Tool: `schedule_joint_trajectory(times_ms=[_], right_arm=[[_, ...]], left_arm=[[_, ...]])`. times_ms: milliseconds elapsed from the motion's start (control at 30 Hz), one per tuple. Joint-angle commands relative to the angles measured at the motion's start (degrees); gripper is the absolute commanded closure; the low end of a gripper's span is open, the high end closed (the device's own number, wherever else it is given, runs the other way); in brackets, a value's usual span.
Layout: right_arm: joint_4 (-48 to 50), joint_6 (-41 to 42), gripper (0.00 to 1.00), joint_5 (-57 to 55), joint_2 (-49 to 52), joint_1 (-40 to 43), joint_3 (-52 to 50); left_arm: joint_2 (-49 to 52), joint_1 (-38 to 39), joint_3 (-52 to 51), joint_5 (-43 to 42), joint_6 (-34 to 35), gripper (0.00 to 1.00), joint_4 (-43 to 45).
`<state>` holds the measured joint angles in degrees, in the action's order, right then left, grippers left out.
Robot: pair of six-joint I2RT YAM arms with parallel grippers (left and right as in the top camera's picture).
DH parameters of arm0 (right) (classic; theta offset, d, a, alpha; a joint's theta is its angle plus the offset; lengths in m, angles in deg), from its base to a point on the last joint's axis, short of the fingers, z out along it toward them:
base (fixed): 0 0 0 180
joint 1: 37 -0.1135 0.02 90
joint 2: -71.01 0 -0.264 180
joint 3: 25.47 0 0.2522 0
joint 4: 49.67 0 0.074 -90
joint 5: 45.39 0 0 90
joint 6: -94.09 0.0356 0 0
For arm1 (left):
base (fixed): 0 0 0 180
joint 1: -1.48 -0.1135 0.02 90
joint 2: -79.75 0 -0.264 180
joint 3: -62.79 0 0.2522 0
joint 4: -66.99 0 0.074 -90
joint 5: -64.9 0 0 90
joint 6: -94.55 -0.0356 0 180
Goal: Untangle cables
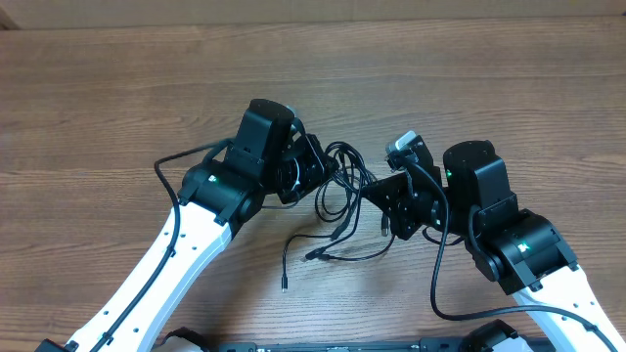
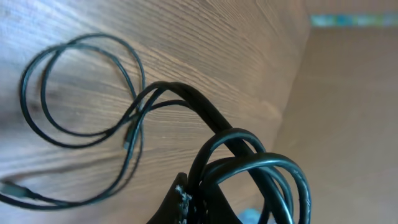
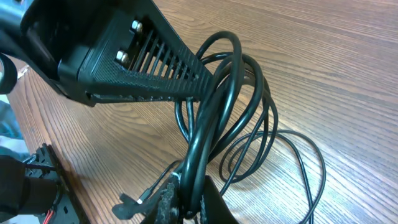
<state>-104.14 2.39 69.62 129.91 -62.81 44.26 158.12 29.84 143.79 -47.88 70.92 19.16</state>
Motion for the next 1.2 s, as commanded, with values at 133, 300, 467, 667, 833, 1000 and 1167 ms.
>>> schedule_joint_trajectory(times_ms=[133,300,467,667,833,1000,1167], right_arm=[[-1.05,-0.07,0.96,1.18,-0.52,0.04,-0.2],[-1.42,-0.07,0.96,1.18,-0.52,0.04,-0.2],[-1.6,-0.07,0.96,1.18,-0.52,0.04,-0.2],[-1.6,-0.07,0.5,1.18,-0.52,0.04,-0.2],[-1.57,-0.07,0.22,1.16,-0.52,0.04,-0.2],[-0.83,-0.09,0.16,1.16,-0.52,0.04,-0.2],[1.62,-0.11,0.16,0.85,-0.52,0.04,-0.2]], left_arm=[[-0.81,-2.1,0.85,5.97,18.01,0.96,0.98],[-0.81,-2.1,0.85,7.41,23.19,0.96,0.92],[-0.81,-2.1,0.85,8.44,24.02,0.96,0.87],[-0.81,-2.1,0.85,9.2,12.81,0.96,0.96],[-0.81,-2.1,0.85,11.47,-2.6,0.96,0.94],[-0.81,-2.08,0.85,10.99,-23.89,0.96,0.94],[-0.81,-2.08,0.85,4.61,-40.83,0.96,1.38]])
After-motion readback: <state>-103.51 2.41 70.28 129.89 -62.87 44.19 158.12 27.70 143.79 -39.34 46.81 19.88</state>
